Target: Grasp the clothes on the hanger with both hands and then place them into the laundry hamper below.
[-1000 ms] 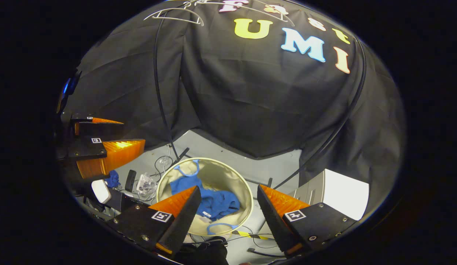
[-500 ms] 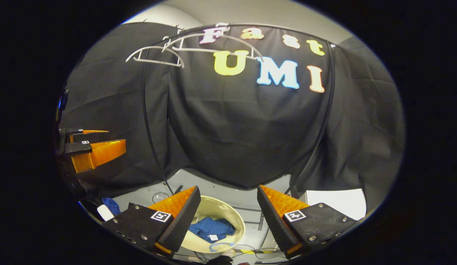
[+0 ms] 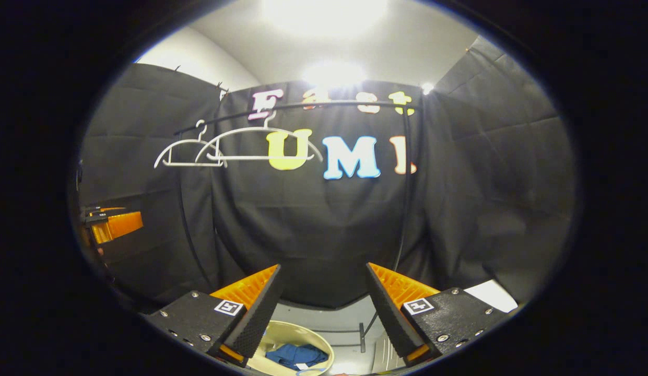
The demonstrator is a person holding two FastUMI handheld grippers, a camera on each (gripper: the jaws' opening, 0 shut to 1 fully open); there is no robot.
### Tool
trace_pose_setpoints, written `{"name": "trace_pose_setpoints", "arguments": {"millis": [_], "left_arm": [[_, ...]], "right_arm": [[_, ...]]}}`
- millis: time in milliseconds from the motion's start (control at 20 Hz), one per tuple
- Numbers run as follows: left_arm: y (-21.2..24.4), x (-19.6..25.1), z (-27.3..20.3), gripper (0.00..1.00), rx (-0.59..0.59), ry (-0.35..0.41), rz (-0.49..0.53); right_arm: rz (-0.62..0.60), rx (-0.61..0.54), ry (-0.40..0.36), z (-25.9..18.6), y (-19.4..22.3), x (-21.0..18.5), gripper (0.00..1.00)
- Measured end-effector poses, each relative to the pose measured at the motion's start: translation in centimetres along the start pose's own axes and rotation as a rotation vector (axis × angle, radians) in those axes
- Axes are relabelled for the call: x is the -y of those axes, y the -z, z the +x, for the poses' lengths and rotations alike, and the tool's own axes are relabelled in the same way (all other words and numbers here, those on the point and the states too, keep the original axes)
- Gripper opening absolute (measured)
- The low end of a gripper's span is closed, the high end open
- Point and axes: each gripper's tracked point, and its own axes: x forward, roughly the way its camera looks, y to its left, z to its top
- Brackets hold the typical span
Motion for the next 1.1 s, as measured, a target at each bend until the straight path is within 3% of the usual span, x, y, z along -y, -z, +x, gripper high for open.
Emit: {"name": "trace_pose_setpoints", "arguments": {"millis": [250, 500, 550, 600, 650, 850, 900, 950, 1100], "left_arm": [[-2.4, -0.7, -1.6, 0.99, 0.077, -0.020, 0.011], [-4.1, -1.6, -3.0, 0.99, 0.123, -0.048, 0.015], [-4.2, -1.6, -3.1, 0.87, 0.129, -0.053, 0.014], [-4.3, -1.6, -3.1, 0.99, 0.134, -0.058, 0.011], [-4.3, -1.5, -3.2, 0.93, 0.135, -0.060, 0.009], [-4.3, -1.5, -3.6, 0.93, 0.140, -0.072, 0.000], [-4.3, -1.5, -3.8, 0.87, 0.143, -0.074, -0.002], [-4.4, -1.7, -3.9, 0.93, 0.146, -0.078, -0.005], [-4.9, -1.7, -4.1, 0.89, 0.158, -0.078, -0.002]], "right_arm": [[-0.024, 0.095, 0.119, -2.7, -2.8, 4.1, 0.95], [0.028, 0.130, 0.172, -4.0, -4.1, 6.0, 0.96], [0.031, 0.141, 0.183, -4.1, -4.5, 6.4, 0.96], [0.032, 0.154, 0.194, -4.1, -4.9, 6.8, 0.96], [0.030, 0.165, 0.199, -4.2, -5.3, 6.9, 0.95], [0.033, 0.208, 0.205, -4.9, -6.4, 7.0, 0.95], [0.034, 0.213, 0.203, -4.9, -6.5, 6.8, 0.95], [0.033, 0.214, 0.202, -5.1, -6.4, 6.8, 0.95], [0.036, 0.224, 0.204, -5.5, -6.8, 6.7, 0.95]]}}
